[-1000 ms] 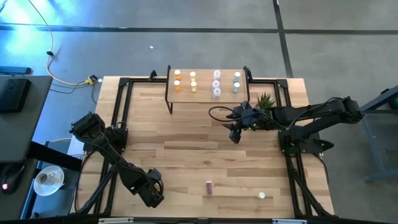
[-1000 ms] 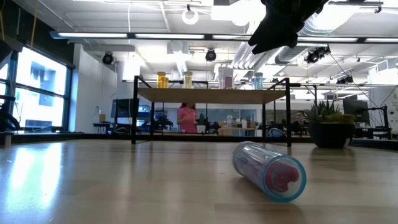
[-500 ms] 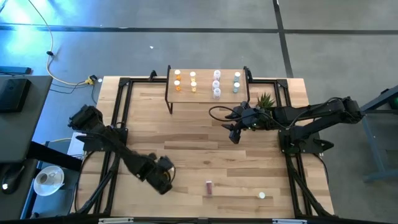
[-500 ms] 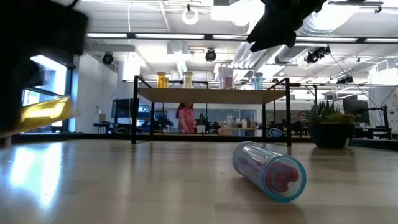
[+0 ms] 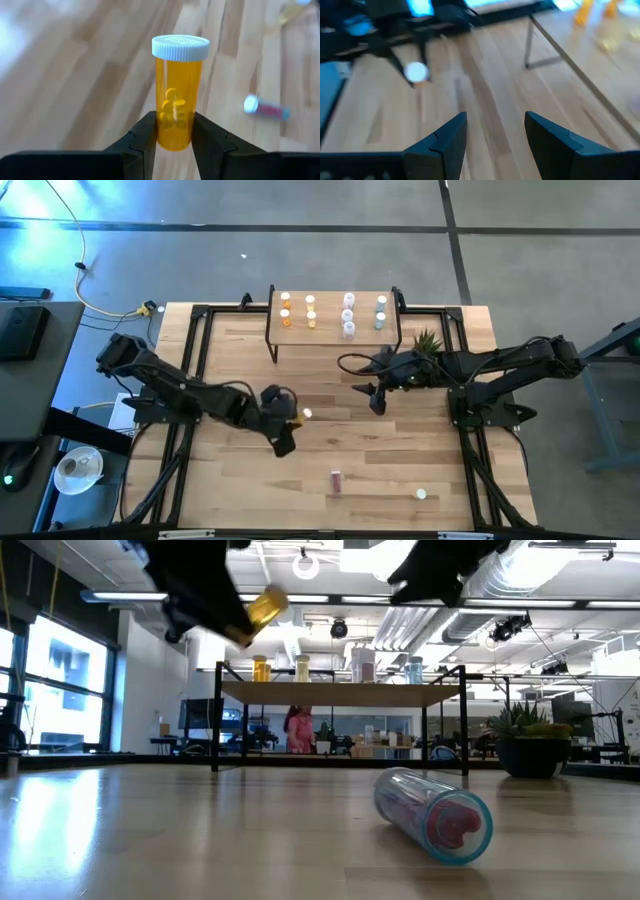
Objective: Pick and place medicine bottles onto shelf by color
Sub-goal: Put the orange pill bottle on the shelf aligned with the other orange pill bottles
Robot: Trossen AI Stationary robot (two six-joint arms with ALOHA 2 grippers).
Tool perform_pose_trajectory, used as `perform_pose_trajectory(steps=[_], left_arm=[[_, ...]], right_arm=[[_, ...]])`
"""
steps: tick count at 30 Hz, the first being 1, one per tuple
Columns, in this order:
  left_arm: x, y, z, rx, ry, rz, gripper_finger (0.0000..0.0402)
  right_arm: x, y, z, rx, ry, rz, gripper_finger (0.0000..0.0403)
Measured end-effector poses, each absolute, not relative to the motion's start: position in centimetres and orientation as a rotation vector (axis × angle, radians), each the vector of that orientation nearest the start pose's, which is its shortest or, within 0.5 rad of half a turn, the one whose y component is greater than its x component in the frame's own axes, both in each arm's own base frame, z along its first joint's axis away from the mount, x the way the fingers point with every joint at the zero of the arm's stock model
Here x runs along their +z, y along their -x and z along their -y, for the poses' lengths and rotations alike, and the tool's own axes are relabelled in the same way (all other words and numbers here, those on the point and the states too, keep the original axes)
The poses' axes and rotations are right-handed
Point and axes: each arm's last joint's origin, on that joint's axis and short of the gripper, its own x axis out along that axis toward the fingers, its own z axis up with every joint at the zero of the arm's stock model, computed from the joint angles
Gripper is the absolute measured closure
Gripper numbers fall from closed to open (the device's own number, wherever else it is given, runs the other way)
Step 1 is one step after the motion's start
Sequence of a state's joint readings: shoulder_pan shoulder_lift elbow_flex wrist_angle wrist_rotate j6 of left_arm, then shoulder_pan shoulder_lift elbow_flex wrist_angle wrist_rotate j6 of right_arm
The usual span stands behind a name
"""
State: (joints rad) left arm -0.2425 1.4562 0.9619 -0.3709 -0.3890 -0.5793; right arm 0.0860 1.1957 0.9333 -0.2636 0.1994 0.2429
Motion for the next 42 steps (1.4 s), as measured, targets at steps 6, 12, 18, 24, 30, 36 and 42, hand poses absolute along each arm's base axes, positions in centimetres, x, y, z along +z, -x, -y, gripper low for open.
perform_pose_trajectory(steps=[6, 12, 18, 24, 30, 36, 42], left_arm=[[24.4, -29.7, 3.2, 0.346, 0.168, -0.668, 0.0307], [24.9, -30.1, -0.1, 0.373, 0.095, -0.646, 0.0307], [25.6, -30.4, -3.7, 0.329, 0.06, -0.586, 0.0307], [26.8, -30.6, -7.2, 0.29, 0.0, -0.455, 0.0307], [27.6, -30.4, -9.2, 0.279, -0.052, -0.369, 0.0307], [27.6, -30.3, -9.6, 0.292, -0.054, -0.364, 0.0307], [27.5, -30.5, -9.0, 0.268, -0.032, -0.376, 0.0307]], right_arm=[[31.0, -26.5, -2.0, -0.039, -0.074, -0.356, 0.0213], [32.6, -27.0, -2.0, -0.014, 0.087, -0.183, 0.0213], [33.8, -27.2, -1.1, -0.064, 0.206, -0.063, 0.0213], [34.5, -27.2, 1.3, -0.075, 0.297, 0.004, 0.0213], [35.7, -26.9, 3.3, -0.003, 0.293, 0.139, 0.0213], [36.7, -26.9, 4.5, 0.047, 0.327, 0.285, 0.0213], [37.8, -28.3, 6.3, 0.01, 0.265, 0.185, 0.0213]])
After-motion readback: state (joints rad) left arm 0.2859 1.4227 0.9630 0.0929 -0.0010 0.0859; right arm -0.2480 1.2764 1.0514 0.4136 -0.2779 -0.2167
